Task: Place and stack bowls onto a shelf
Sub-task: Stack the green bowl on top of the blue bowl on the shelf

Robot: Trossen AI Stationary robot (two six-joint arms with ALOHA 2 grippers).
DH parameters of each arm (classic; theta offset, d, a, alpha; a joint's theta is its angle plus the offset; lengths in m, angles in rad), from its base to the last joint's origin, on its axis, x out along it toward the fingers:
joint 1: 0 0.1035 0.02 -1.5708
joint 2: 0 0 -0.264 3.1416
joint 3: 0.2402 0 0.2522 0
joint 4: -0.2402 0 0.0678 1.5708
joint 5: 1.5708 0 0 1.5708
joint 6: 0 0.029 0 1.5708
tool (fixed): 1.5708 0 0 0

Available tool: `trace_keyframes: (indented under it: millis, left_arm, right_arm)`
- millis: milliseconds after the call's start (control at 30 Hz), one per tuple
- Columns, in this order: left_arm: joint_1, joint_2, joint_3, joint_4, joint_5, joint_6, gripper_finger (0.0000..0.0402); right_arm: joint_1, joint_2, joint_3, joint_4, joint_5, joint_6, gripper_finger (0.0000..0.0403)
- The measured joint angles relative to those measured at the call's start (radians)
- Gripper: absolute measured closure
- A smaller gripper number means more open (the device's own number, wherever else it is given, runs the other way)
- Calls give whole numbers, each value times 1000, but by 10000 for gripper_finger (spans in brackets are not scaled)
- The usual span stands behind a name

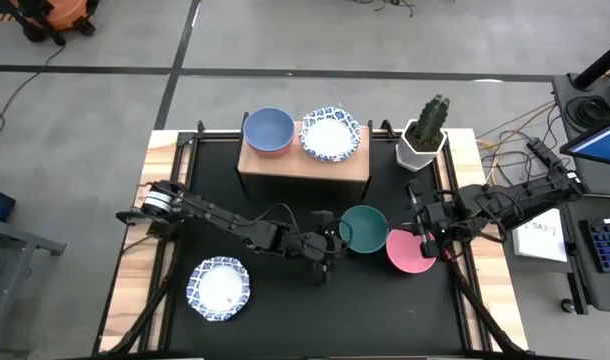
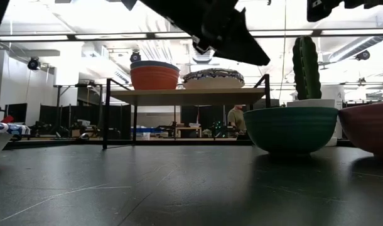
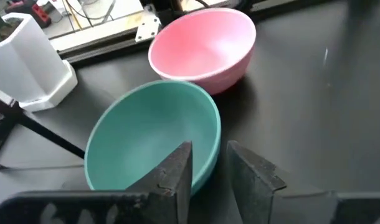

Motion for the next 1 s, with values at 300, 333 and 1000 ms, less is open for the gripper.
trace_keyframes:
  millis: [300,333,1000]
  left_arm:
    - [2,93,90,-2,-3,5,238]
    - [3,102,98,-8,1,13,230]
    - [77,210,117,-33,132,15,257]
  right_arm:
    - [0,-8,0,-2,-52,3,385]
    - [0,-11,0,-2,-53,9,385]
    - [0,-12,0,-18,-53,17,385]
